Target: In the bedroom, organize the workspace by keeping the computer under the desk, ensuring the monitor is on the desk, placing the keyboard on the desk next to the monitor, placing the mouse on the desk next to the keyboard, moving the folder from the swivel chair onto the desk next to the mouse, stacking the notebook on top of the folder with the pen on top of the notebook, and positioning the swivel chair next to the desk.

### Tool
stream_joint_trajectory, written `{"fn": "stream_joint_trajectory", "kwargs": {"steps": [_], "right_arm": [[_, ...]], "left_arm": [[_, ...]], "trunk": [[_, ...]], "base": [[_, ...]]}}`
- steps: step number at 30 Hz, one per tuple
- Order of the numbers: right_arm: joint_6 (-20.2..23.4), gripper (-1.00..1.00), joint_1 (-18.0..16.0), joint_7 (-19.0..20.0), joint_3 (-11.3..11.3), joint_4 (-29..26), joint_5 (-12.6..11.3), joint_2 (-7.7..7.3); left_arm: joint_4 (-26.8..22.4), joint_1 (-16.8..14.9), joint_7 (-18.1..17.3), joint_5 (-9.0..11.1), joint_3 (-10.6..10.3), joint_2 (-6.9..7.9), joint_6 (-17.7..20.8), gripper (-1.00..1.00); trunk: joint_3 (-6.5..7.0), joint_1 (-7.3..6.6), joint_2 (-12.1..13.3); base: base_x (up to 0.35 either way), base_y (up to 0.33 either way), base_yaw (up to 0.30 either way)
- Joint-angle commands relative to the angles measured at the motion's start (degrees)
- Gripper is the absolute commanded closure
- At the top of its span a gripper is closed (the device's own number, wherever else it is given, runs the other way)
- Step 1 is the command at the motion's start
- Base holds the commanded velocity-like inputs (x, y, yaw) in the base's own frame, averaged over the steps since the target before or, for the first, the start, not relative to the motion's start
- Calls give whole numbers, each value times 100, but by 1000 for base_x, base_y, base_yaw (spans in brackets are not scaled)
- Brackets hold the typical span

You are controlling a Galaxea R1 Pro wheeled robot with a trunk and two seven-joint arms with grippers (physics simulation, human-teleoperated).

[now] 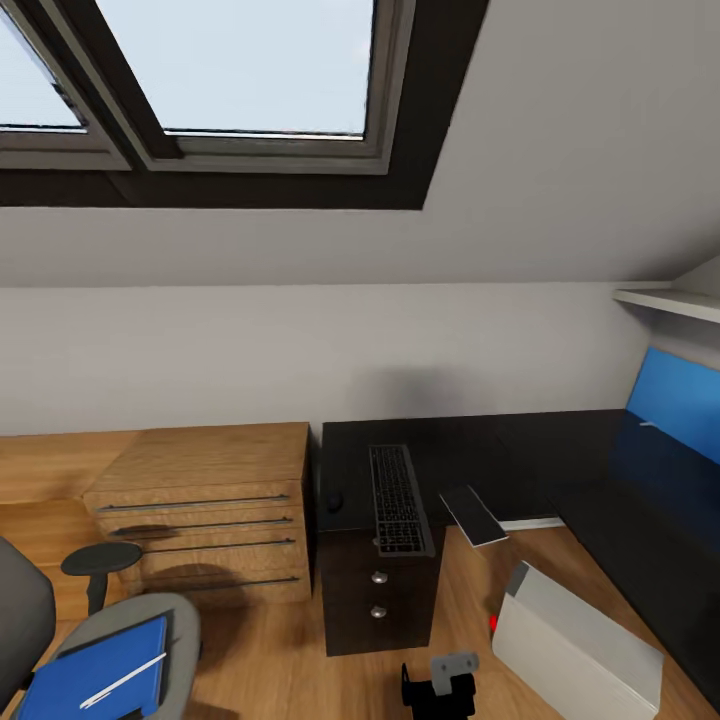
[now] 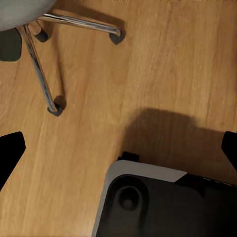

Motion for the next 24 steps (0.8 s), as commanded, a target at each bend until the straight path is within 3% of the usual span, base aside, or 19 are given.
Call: {"fn": "stream_joint_trajectory", "kwargs": {"steps": [1,4,8,24], "right_arm": [[-10,-100,-1,-26,49,3,-34,0],[-10,-100,0,-25,48,3,-34,1],[-10,-100,1,-25,52,3,-34,7],[-55,-100,-3,-25,48,-29,-34,3]], "left_arm": [[1,-2,36,45,-47,2,-21,-100],[-14,-2,38,47,-41,-6,-26,-100],[-24,-2,52,48,-28,-77,-30,-100],[-41,-2,95,44,-41,-115,-23,-100]], "trunk": [[-2,2,-4],[-2,2,-4],[-74,90,-164],[-361,441,-806]], "base": [[0,9,0],[0,5,0],[0,1,0],[0,0,0]]}}
